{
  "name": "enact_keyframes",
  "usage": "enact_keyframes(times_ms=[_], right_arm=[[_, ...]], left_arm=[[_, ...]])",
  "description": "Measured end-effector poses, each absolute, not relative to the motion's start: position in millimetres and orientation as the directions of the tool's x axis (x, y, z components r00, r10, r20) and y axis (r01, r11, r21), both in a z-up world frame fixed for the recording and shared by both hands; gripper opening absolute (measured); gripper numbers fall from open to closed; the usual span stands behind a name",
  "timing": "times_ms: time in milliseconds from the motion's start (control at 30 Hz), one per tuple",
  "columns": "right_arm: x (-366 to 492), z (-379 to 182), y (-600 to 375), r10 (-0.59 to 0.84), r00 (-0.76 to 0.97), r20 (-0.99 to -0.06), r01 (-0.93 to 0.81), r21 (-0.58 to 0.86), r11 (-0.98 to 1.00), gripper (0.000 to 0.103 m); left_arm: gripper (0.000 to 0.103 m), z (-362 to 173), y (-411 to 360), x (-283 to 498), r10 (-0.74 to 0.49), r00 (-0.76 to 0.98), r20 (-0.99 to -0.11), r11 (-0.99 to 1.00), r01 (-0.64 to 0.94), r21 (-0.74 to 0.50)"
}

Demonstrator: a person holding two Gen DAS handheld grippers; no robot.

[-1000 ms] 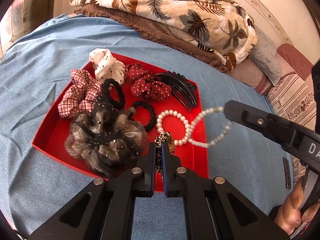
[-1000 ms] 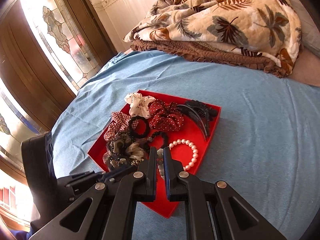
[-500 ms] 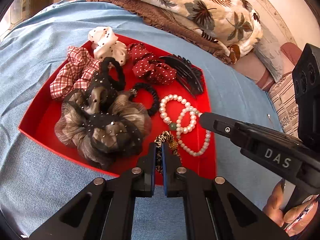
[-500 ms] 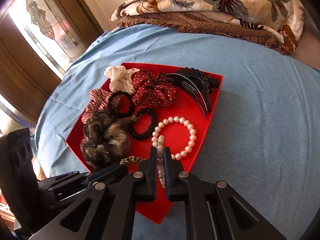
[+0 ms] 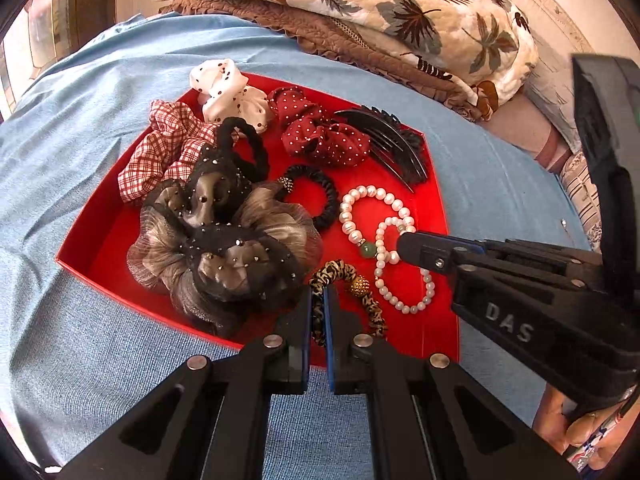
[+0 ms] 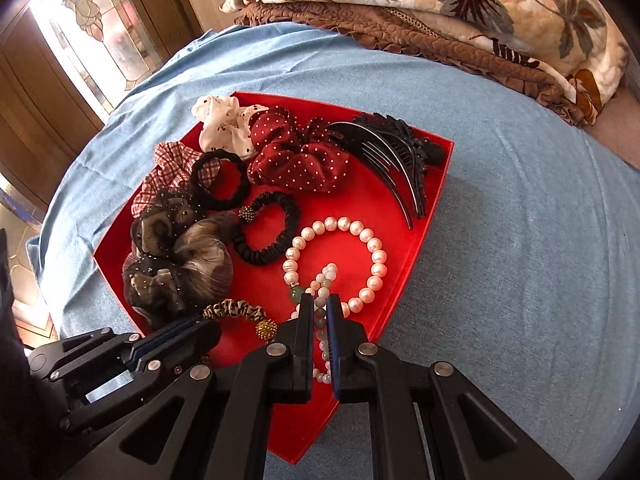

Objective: Organize jewelry
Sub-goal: 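Lower both bracelets into the red tray and open both tools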

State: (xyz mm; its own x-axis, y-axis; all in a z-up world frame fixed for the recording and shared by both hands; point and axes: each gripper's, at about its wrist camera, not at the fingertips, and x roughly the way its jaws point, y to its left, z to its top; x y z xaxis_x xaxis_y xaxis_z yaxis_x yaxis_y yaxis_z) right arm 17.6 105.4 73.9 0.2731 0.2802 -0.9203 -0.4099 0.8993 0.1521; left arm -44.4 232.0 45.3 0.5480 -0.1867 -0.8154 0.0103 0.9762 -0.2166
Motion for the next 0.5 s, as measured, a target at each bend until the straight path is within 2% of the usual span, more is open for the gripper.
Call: enact_keyframes(times_ms=[500], right_arm=[[38.4,69.0,102.8,0.212,0.307,-0.928,-0.388,0.081,0.918,0.007]], left_arm=[[0.005,42.5,221.3,-39.9,-0.177,0.544,-0.820,0.980,0.021,-0.197]])
